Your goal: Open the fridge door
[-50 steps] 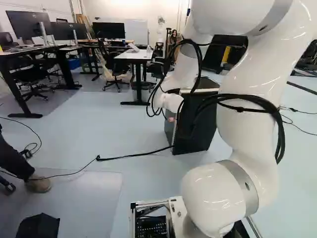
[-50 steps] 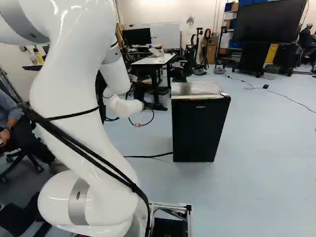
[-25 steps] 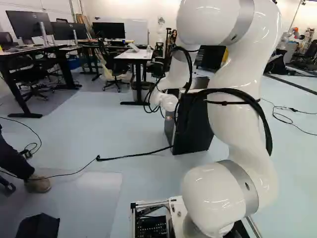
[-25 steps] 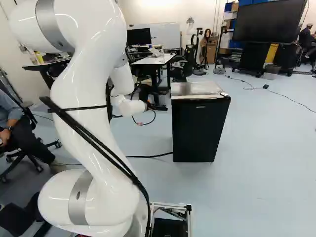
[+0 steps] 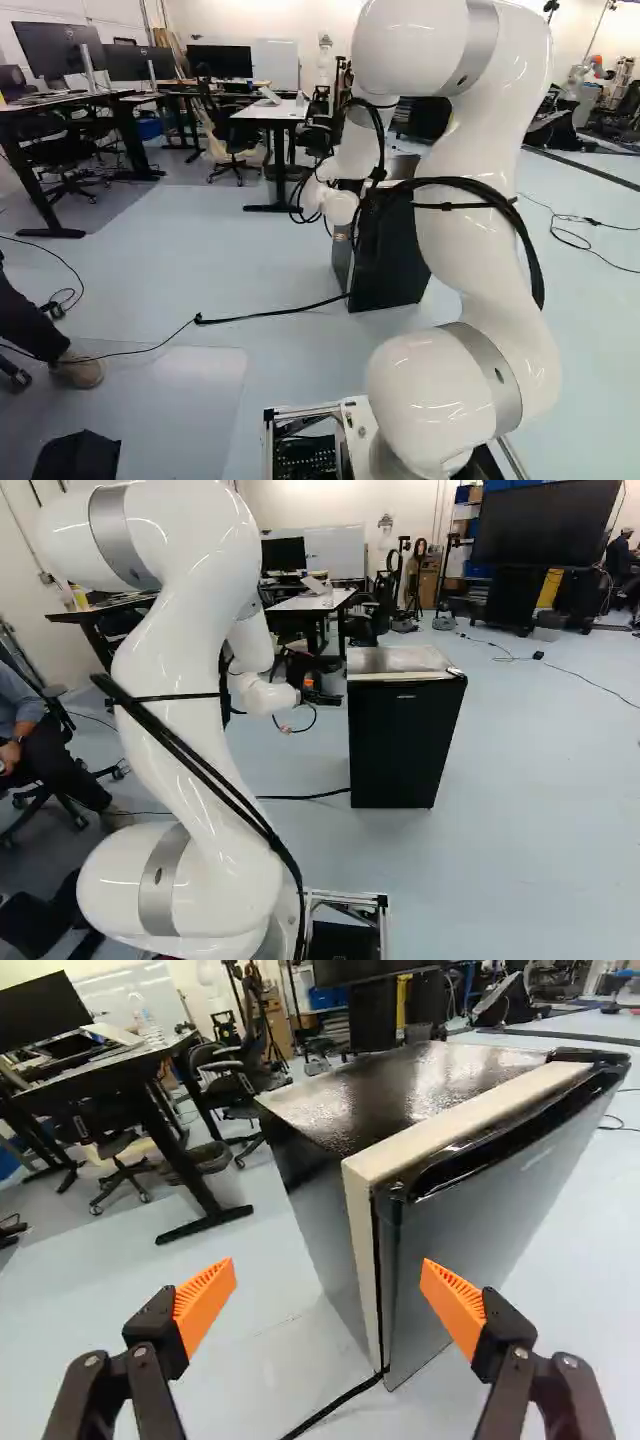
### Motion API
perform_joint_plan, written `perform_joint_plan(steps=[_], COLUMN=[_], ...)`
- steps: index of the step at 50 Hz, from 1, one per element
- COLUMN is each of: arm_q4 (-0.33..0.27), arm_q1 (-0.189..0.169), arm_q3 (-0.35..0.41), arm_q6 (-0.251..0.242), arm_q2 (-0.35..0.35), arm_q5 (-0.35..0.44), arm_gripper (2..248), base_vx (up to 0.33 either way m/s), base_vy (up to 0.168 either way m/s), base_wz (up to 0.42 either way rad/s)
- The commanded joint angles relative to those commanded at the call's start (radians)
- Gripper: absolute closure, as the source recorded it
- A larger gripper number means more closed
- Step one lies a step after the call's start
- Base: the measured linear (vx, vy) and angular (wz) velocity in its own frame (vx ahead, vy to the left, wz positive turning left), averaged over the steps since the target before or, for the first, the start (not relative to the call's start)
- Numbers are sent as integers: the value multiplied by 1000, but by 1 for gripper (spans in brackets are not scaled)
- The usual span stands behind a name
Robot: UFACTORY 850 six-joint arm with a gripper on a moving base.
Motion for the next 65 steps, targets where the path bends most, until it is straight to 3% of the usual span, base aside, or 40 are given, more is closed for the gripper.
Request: perform_joint_plan(steps=[34,65], arm_q4=[185,333], arm_q1=[0,25], arm_q3=[-27,-43], arm_q6=[0,0], arm_q2=[-94,-111], arm_q5=[122,234], arm_gripper=[3,3], base_vx=[0,0], base_vy=[0,0], base_wz=[0,0])
